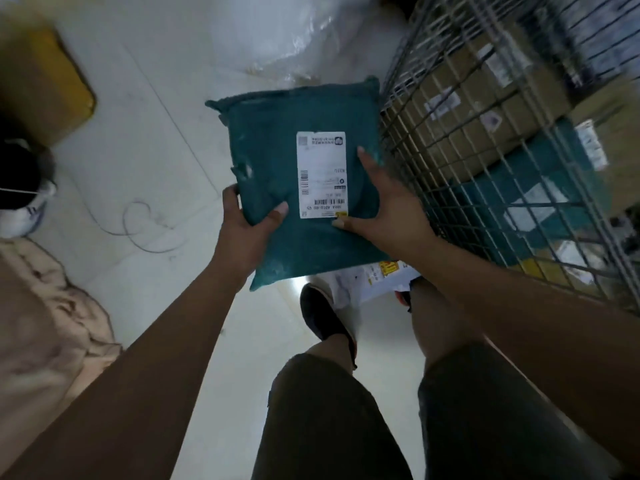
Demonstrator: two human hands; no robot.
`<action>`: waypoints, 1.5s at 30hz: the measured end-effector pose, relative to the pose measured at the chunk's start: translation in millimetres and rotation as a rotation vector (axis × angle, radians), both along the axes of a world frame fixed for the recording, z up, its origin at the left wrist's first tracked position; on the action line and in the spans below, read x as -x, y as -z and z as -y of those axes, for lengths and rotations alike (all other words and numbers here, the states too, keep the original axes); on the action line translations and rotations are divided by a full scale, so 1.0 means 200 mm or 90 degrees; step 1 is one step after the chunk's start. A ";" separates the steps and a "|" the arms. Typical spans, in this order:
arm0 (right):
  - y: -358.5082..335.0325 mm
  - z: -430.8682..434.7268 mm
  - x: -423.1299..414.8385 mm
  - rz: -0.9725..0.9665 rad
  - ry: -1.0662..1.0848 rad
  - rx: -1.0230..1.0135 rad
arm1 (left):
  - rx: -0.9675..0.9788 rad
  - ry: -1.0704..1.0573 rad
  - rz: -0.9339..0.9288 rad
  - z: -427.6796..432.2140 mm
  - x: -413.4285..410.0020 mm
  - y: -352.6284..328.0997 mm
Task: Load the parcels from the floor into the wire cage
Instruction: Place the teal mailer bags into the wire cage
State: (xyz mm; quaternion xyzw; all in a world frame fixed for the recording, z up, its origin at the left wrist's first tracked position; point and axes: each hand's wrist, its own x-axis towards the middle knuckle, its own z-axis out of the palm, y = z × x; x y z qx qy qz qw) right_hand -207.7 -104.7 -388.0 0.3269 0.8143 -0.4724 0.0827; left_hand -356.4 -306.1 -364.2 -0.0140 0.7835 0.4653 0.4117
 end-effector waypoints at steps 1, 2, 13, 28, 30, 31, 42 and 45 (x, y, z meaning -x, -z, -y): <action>-0.14 -0.01 0.01 -0.002 -0.011 -0.009 | -0.006 0.037 -0.034 0.00 0.01 -0.15; -0.28 -0.03 0.02 -0.005 -0.024 -0.018 | -0.010 0.087 -0.073 0.00 0.03 -0.30; -1.50 -0.37 -0.32 -0.023 0.052 -0.091 | 0.039 0.419 -0.361 -0.40 -0.11 -1.45; -1.47 -0.89 -1.54 -0.021 0.515 -0.097 | -0.115 0.813 -0.374 -1.80 -0.95 -1.45; -1.33 -0.91 -1.70 -0.014 0.576 -0.084 | -0.123 0.877 -0.375 -1.95 -1.11 -1.29; -1.25 -0.92 -1.78 -0.010 0.606 -0.079 | -0.122 0.903 -0.366 -2.02 -1.20 -1.20; -0.32 -0.88 -2.33 0.131 0.784 0.010 | -0.016 1.036 -0.133 -2.26 -1.89 -0.17; -0.10 -0.83 -2.36 0.121 0.791 0.047 | 0.031 1.036 -0.101 -2.24 -1.95 0.05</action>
